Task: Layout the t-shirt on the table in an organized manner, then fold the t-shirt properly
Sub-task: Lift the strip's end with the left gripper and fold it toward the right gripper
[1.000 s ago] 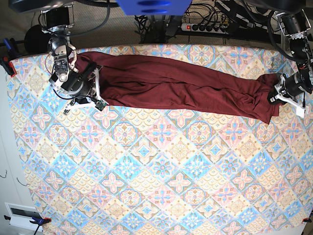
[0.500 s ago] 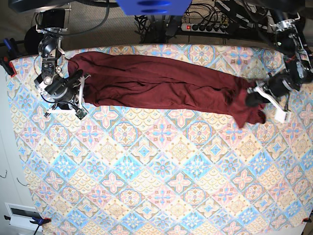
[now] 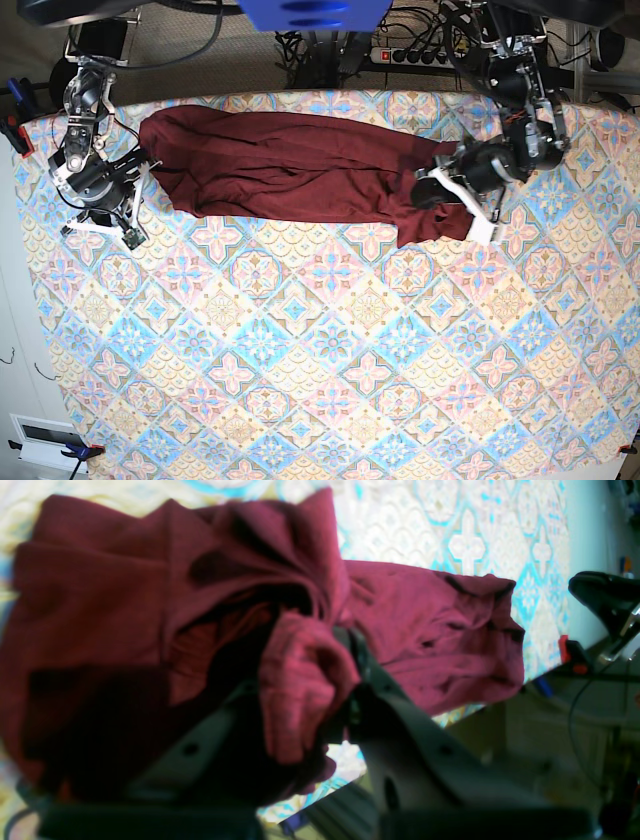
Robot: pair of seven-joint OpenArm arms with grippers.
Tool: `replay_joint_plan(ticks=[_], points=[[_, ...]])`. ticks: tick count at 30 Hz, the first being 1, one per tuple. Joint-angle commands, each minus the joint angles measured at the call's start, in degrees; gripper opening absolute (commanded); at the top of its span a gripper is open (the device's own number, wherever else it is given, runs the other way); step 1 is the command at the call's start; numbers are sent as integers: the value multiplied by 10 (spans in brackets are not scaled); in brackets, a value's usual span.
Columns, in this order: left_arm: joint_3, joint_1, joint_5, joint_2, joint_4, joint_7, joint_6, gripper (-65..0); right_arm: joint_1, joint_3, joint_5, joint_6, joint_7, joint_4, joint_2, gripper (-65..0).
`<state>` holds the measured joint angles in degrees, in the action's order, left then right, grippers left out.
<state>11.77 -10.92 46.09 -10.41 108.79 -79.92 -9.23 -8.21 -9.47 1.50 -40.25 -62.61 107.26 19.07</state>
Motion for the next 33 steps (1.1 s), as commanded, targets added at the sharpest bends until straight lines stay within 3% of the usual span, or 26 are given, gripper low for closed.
replay_joint_plan(ticks=[1,6,16,24,29,33], points=[[-14,9,6,0,-4,5,-1,-650,8,-3,2,2,8,11,8,-605],[-72,9,-11,16,-28,39,-1,-650,7,-3,2,2,8,12,8,-605],[-144,9,-9,17,-52,56,-1,-650,7,-3,2,2,8,12,8,-605],[-146,6,4,17,20,59,-2,-509,7,-2,2,2,8,11,8,-605],[-95,8,7,15,26,59,-2,-369,7,-2,2,2,8,11,8,-605],[-80,4,7,10,29,56,-2,-301,7,-2,2,2,8,11,8,-605]])
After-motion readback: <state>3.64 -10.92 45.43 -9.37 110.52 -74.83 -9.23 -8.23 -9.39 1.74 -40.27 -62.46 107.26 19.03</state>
